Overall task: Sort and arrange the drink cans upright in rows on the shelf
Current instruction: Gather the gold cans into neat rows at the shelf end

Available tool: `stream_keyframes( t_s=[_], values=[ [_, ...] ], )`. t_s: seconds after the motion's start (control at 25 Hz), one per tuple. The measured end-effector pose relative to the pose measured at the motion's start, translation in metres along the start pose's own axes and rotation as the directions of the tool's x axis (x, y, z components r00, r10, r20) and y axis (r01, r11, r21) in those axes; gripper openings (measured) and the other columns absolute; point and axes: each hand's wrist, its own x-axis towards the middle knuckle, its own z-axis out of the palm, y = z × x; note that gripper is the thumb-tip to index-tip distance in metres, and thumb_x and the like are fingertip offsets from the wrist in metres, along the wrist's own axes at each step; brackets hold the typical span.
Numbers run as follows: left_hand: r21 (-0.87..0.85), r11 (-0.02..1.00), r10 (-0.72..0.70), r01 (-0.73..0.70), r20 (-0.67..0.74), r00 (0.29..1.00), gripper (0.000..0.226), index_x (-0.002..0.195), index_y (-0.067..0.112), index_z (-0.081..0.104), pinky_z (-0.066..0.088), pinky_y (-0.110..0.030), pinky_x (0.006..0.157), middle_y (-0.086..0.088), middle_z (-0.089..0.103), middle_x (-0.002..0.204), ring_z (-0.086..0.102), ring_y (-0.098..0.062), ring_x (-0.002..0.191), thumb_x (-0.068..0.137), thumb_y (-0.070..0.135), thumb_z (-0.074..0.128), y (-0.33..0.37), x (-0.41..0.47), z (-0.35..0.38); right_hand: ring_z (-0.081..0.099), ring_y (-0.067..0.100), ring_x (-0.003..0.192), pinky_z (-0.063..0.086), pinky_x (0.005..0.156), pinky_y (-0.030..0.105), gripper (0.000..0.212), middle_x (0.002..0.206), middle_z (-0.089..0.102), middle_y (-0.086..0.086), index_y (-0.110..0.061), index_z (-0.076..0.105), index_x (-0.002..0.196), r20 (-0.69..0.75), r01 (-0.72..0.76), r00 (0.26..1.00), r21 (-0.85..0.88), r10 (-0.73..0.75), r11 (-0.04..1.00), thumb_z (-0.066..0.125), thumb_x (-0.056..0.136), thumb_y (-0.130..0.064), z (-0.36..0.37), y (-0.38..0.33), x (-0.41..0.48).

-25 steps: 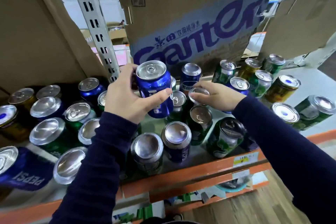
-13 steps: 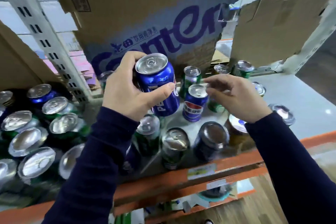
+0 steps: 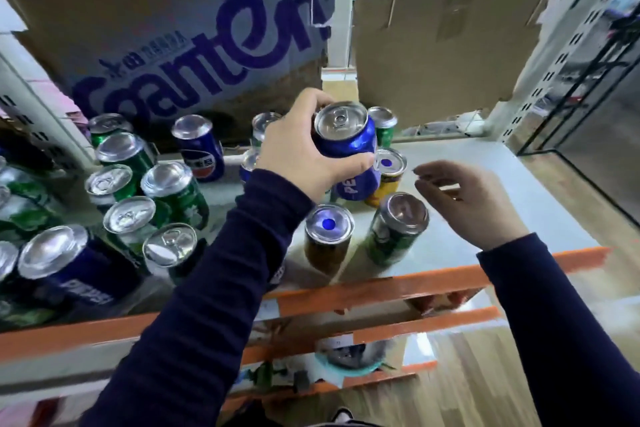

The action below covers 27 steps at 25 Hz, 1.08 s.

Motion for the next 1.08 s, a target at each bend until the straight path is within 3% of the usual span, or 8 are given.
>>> stream_keyframes(
  t_s=[0.2, 0.36, 0.56, 0.72, 0.8, 0.92, 1.08],
  values=[
    [0.275, 0.961, -0.050, 0.021, 0.102, 0.994, 0.063, 0.102, 0.019, 0.050, 0.033, -0.019, 0.074, 0.004, 0.055, 0.101, 0.051, -0.013, 0.091, 0.055, 0.043, 0.084, -0.013, 0.009, 0.050, 0.058, 0.001, 0.072, 0.046, 0.067, 0.008, 0.014, 0.081, 0.065, -0.009, -0.011, 0.071, 0.098, 0.034, 0.045, 0.998, -0.015, -0.045, 0.999, 0.062, 0.089, -0.015, -0.006, 0.017, -0.004],
    [0.364, 0.928, -0.173, 0.078, 0.236, 0.956, 0.066, 0.104, 0.020, 0.055, 0.045, -0.034, 0.086, 0.001, 0.057, 0.105, 0.053, -0.018, 0.097, 0.055, 0.056, 0.080, -0.026, 0.014, 0.065, 0.058, -0.005, 0.077, 0.044, 0.065, 0.008, 0.014, 0.081, 0.065, -0.015, -0.011, 0.071, 0.095, 0.042, 0.017, 0.999, 0.047, -0.019, 0.999, 0.060, 0.091, -0.017, -0.008, 0.022, -0.003],
    [0.404, 0.912, -0.200, 0.069, 0.292, 0.935, 0.054, 0.116, 0.014, 0.059, 0.043, -0.028, 0.090, -0.004, 0.061, 0.116, 0.055, -0.019, 0.105, 0.077, 0.049, 0.068, -0.026, 0.015, 0.065, 0.058, 0.001, 0.075, 0.044, 0.065, 0.011, 0.014, 0.081, 0.066, -0.013, -0.012, 0.071, 0.094, 0.065, 0.021, 0.998, 0.070, -0.026, 0.997, 0.059, 0.092, -0.019, -0.007, 0.023, -0.002],
    [0.434, 0.898, -0.201, 0.072, 0.259, 0.945, 0.047, 0.123, 0.014, 0.059, 0.044, -0.028, 0.093, -0.003, 0.062, 0.121, 0.057, -0.020, 0.107, 0.088, 0.046, 0.056, -0.019, 0.017, 0.053, 0.059, -0.001, 0.074, 0.040, 0.065, 0.003, 0.014, 0.088, 0.067, -0.008, -0.014, 0.070, 0.101, 0.079, 0.015, 0.997, 0.060, -0.019, 0.998, 0.060, 0.091, -0.017, -0.003, 0.020, 0.009],
    [0.411, 0.907, -0.175, 0.090, 0.175, 0.969, 0.037, 0.118, 0.017, 0.062, 0.044, -0.026, 0.090, 0.001, 0.065, 0.112, 0.059, -0.015, 0.100, 0.091, 0.041, 0.054, -0.017, 0.022, 0.033, 0.060, 0.006, 0.084, 0.041, 0.072, 0.007, 0.022, 0.102, 0.066, -0.003, -0.015, 0.067, 0.111, 0.105, -0.022, 0.994, 0.049, 0.017, 0.999, 0.063, 0.089, -0.016, 0.001, 0.023, 0.025],
    [0.472, 0.876, -0.172, 0.099, 0.113, 0.979, 0.032, 0.115, 0.018, 0.063, 0.039, -0.022, 0.086, 0.002, 0.065, 0.108, 0.056, -0.014, 0.096, 0.091, 0.037, 0.055, -0.016, 0.034, 0.003, 0.059, 0.015, 0.106, 0.046, 0.088, 0.028, 0.048, 0.123, 0.061, -0.001, -0.016, 0.056, 0.128, 0.269, -0.117, 0.958, 0.057, 0.098, 0.991, 0.072, 0.082, -0.014, 0.010, 0.030, 0.055],
    [0.496, 0.865, -0.202, 0.076, 0.206, 0.957, 0.031, 0.113, 0.019, 0.063, 0.041, -0.024, 0.086, 0.005, 0.062, 0.102, 0.056, -0.012, 0.094, 0.089, 0.039, 0.058, -0.021, 0.033, -0.011, 0.054, 0.017, 0.112, 0.044, 0.093, 0.031, 0.077, 0.127, 0.054, 0.001, -0.014, 0.043, 0.139, 0.413, -0.168, 0.904, 0.106, 0.110, 0.980, 0.081, 0.071, -0.008, 0.028, 0.033, 0.075]
  ],
)
